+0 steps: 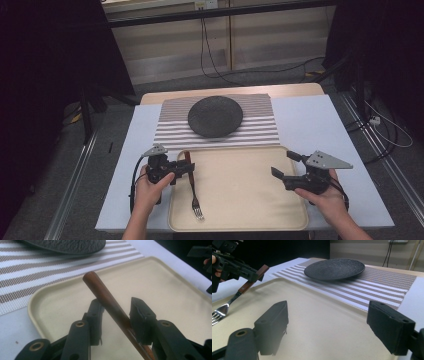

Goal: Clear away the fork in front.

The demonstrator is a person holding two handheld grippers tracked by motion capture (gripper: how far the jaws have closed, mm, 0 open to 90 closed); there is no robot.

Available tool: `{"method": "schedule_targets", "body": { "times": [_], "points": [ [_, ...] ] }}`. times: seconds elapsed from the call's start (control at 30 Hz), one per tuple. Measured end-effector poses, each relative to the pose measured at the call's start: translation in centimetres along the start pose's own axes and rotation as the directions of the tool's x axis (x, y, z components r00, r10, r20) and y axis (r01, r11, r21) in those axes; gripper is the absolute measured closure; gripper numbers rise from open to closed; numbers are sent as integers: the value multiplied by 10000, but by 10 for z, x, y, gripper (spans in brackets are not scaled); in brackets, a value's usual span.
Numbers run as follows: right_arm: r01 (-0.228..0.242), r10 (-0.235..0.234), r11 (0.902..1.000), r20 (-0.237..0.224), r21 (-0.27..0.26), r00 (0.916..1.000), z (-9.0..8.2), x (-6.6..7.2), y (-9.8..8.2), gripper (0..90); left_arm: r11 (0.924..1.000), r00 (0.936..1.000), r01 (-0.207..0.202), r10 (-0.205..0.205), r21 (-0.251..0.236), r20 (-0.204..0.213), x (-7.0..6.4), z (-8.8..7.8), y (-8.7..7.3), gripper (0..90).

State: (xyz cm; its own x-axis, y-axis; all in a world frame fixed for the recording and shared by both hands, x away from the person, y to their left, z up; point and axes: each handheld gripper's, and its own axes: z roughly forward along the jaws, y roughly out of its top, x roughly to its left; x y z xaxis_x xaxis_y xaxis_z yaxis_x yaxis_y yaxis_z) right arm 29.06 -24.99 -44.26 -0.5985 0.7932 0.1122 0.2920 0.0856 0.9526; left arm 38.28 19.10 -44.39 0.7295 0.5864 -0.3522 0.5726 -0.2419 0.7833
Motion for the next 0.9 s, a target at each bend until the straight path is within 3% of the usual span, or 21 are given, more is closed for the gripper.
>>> {"method": "schedule_targets", "body": {
  "times": [0.9],
  "points": [
    [-77, 77, 10000, -54, 14, 10000, -1, -1, -2, 177, 9990, 9994, 214, -203, 397, -289, 7, 9, -7, 593]
  ]
}}
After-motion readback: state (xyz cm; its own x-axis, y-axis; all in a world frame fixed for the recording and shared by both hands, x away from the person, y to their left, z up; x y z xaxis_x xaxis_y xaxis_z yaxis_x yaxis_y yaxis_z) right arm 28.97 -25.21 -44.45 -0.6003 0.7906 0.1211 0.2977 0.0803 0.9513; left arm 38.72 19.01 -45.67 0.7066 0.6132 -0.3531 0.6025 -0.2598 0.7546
